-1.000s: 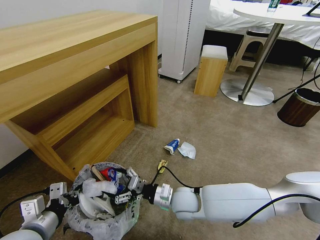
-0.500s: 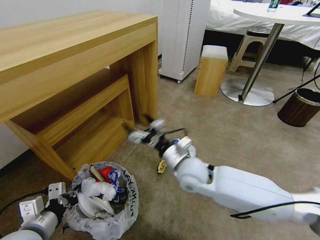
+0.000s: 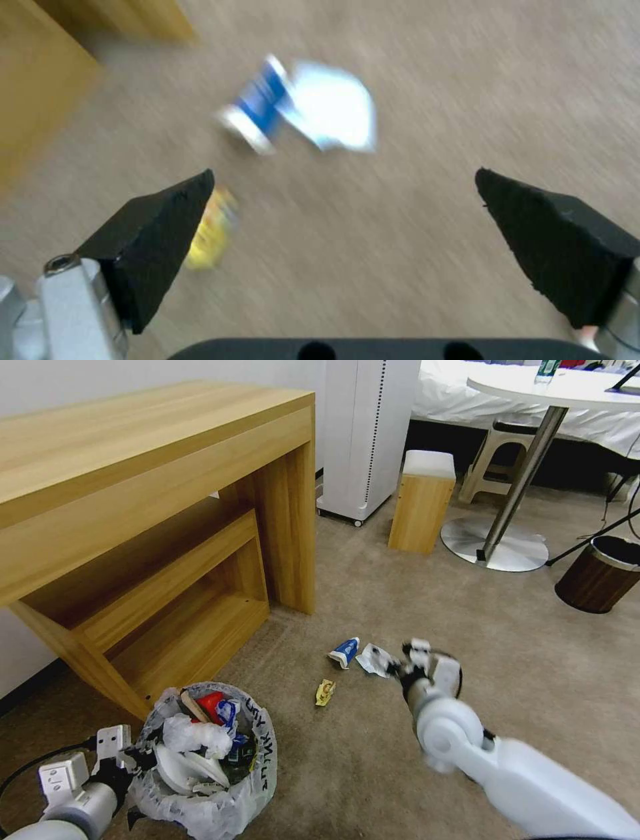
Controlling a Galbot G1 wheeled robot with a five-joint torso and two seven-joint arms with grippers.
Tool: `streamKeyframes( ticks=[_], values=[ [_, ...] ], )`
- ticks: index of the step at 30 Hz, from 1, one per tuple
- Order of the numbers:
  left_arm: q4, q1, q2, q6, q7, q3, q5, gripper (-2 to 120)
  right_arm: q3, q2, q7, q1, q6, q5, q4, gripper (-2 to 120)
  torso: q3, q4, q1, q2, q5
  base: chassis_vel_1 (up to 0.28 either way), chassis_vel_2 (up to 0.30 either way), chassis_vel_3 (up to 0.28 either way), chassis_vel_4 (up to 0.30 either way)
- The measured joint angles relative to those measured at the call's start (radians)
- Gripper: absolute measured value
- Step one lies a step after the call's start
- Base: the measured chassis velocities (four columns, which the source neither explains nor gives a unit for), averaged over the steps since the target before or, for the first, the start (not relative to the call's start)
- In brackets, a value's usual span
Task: Pick up the trash bin and place the garbage on the floor into it.
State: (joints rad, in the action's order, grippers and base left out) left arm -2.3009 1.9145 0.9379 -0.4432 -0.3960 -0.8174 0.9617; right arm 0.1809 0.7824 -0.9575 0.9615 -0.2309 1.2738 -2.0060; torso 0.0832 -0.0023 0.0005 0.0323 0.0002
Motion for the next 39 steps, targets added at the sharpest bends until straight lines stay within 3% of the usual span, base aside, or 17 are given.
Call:
streamKeyframes(
  ticks=[5,8,9,13,21,29,39],
  values=[
    [0.013,-0.005,-0.003,0.007,0.006,0.005,-0.008,0,-0.011,-0.074,0.006,0.067,-0.067,0.0,-0.019,100,0.0,0.0,0.0,0.0,0.0003,0.0,0.0,0.0,0.0],
    [0.022,-0.011,-0.005,0.012,0.01,0.011,-0.014,0,0.03,-0.191,0.079,0.091,-0.07,-0.046,-0.058,100,0.0,-0.0001,0.0,0.0,-0.0002,0.0,0.0,0.0,0.0],
    [0.022,-0.011,-0.005,0.012,0.01,0.011,-0.014,0,0.03,-0.191,0.079,0.091,-0.07,-0.046,-0.058,100,0.0,-0.0001,0.0,0.0,-0.0002,0.0,0.0,0.0,0.0],
    [0.032,-0.02,-0.003,0.019,0.015,0.021,-0.024,0,0.14,-0.31,0.142,0.1,-0.002,-0.161,-0.081,99,0.0,0.0,0.0,0.0,-0.0001,0.0,0.0,0.0,0.0],
    [0.047,-0.022,0.007,0.03,0.025,0.028,-0.04,0,0.335,-0.458,0.238,0.135,0.154,-0.438,-0.004,92,0.0,0.0,0.0,0.0,0.0,0.0,0.0,0.0,0.0],
    [0.055,-0.019,0.023,0.04,0.035,0.032,-0.056,0,0.356,-0.51,0.251,0.227,0.233,-0.561,0.08,90,0.0,-0.0001,0.0,0.0,-0.0001,0.0,0.0,0.0,0.0],
    [0.062,-0.023,0.027,0.044,0.036,0.034,-0.057,0,0.377,-0.492,0.295,0.22,0.312,-0.638,0.198,88,0.0,0.0,0.0,0.0,-0.0001,0.0,0.0,0.0,0.0]
  ],
)
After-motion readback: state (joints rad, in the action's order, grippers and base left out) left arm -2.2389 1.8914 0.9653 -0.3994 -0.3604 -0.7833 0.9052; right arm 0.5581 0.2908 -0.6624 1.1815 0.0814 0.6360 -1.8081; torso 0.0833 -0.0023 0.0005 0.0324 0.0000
